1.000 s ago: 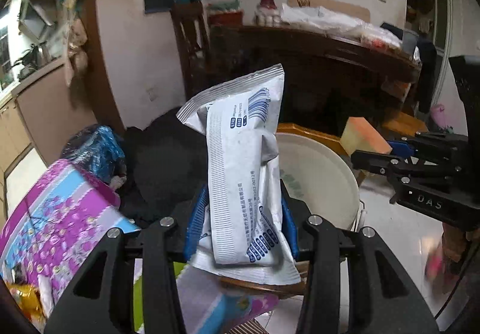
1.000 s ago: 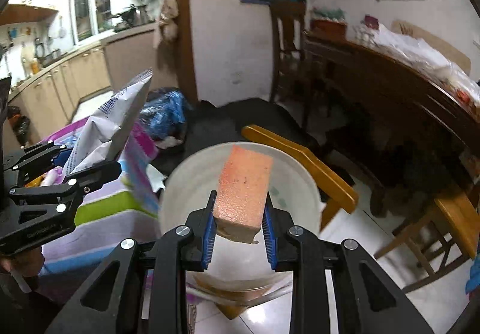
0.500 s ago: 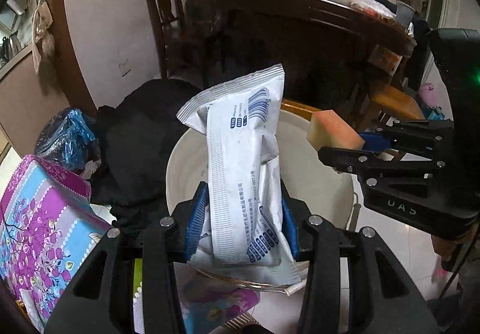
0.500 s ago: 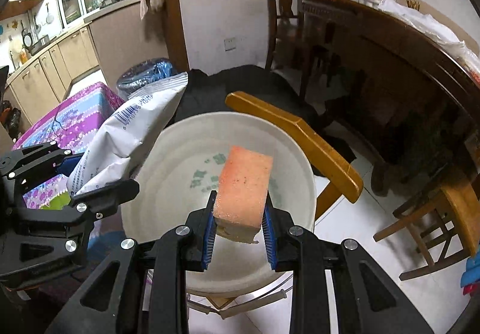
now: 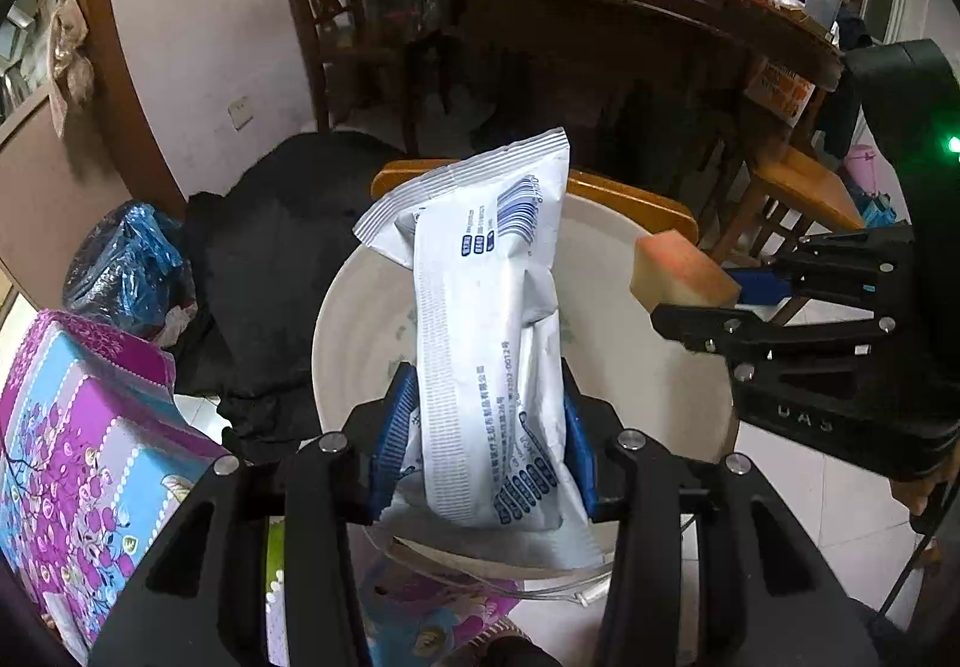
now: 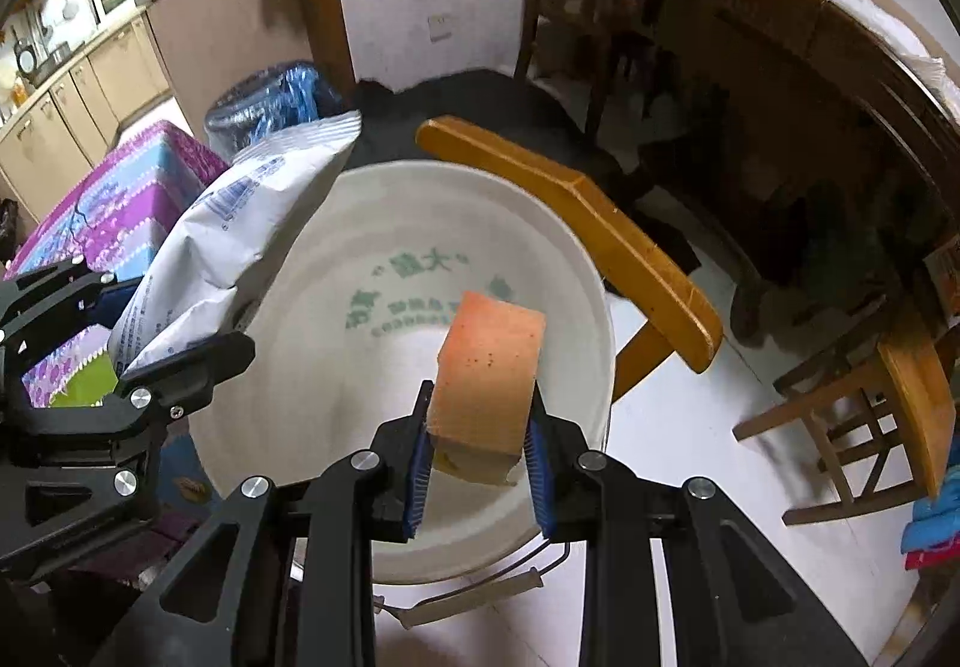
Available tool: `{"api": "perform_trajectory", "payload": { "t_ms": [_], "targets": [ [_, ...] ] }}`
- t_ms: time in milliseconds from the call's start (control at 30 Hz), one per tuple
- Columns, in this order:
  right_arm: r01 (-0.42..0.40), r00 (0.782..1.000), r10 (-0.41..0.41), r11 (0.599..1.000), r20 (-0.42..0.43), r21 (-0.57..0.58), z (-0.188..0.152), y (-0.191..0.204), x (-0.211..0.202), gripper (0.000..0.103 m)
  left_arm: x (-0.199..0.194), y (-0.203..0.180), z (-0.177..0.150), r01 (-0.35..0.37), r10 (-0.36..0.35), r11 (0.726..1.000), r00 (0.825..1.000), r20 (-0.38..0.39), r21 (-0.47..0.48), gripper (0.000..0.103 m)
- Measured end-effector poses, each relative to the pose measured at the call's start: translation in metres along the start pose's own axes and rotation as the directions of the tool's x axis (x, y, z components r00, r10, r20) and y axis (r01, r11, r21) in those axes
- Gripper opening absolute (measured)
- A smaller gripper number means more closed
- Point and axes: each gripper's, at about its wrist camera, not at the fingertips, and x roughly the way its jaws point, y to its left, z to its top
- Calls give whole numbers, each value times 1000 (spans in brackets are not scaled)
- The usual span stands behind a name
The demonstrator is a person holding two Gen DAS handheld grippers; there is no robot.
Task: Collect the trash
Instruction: 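Open the right gripper over the bucket while the left gripper releases the white packet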
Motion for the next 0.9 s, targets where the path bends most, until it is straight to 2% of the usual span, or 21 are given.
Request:
{"api": "perform_trajectory", "payload": {
  "t_ms": [233,433,567,633,700,767,800,900],
  "targets": [
    [-29,994,29,1000,-108,3,26,-1,17,28,18,12,16,3,-1,1000,997,-78,21,43],
    [-3,988,-1,1000,-151,-27,45,-3,18,28,29,18,26,2,7,998,989,-147,61,46],
    [1,985,-9,999,-172,-48,52,-3,20,28,30,20,33,39,-33,999,987,-158,32,47],
    [2,984,-12,998,-179,-56,53,-1,22,28,32,18,31,36,-30,999,986,-161,35,47],
    [2,983,-12,998,-182,-57,53,-1,24,28,35,17,31,31,-26,999,985,-169,32,52],
    [-13,983,3,999,-182,-52,53,-2,26,33,36,17,31,11,-6,1000,987,-161,28,70],
    [-13,984,4,999,-178,-51,52,-3,26,41,34,17,31,0,5,1000,989,-149,27,71],
    [-15,986,7,999,-169,-43,51,-6,26,49,30,19,32,2,2,1000,990,-139,26,71]
  ]
}}
